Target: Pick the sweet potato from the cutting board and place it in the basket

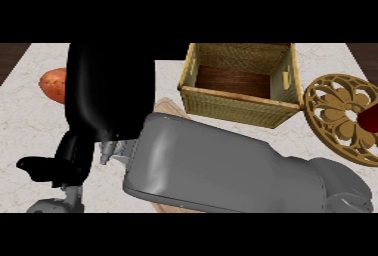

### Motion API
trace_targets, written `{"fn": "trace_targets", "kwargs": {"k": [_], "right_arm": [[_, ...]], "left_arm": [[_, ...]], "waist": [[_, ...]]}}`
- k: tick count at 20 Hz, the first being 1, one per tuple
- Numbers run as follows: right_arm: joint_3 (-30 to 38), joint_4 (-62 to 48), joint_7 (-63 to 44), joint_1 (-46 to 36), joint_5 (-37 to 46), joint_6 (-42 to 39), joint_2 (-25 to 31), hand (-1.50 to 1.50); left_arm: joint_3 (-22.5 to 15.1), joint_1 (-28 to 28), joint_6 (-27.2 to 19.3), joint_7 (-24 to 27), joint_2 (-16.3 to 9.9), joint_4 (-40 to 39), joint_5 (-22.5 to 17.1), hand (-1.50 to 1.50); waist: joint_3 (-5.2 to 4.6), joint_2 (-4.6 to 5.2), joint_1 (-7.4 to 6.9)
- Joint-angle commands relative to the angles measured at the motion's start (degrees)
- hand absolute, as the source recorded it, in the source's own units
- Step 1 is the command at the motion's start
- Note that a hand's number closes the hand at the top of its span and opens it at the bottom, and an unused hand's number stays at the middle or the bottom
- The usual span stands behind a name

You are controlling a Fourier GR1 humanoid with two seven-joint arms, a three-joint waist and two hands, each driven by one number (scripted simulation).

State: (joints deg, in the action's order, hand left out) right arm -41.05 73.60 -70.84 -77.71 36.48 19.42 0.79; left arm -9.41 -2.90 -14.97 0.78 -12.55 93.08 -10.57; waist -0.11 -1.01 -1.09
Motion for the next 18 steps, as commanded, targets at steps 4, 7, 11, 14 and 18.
{"fn": "trace_targets", "kwargs": {"k": [4,7,11,14,18], "right_arm": [[2.3,-3.6,-14.4,-1.6,4.2,-8.4,-0.5,1.50],[5.2,0.5,-14.1,-0.7,4.1,-11.2,2.1,1.50],[9.4,-2.1,-9.7,1.5,6.5,-9.2,2.7,1.50],[10.0,4.1,-9.4,6.3,7.8,-11.7,5.7,1.50],[11.5,4.8,-6.5,10.0,8.9,-14.1,6.5,1.50]], "left_arm": [[1.6,2.4,-0.1,1.0,-0.3,0.7,-0.4,0.00],[1.1,2.6,-1.6,0.5,0.5,1.4,0.6,0.00],[0.9,2.0,0.0,2.2,0.7,0.1,0.5,0.00],[0.2,4.2,-0.5,1.8,1.2,2.4,0.8,0.00],[0.1,1.4,-1.2,0.4,1.5,1.3,2.0,0.00]], "waist": [[0.06,0.02,1.86],[0.16,-0.06,2.58],[0.09,0.62,1.78],[0.14,0.27,2.22],[0.11,0.62,2.11]]}}
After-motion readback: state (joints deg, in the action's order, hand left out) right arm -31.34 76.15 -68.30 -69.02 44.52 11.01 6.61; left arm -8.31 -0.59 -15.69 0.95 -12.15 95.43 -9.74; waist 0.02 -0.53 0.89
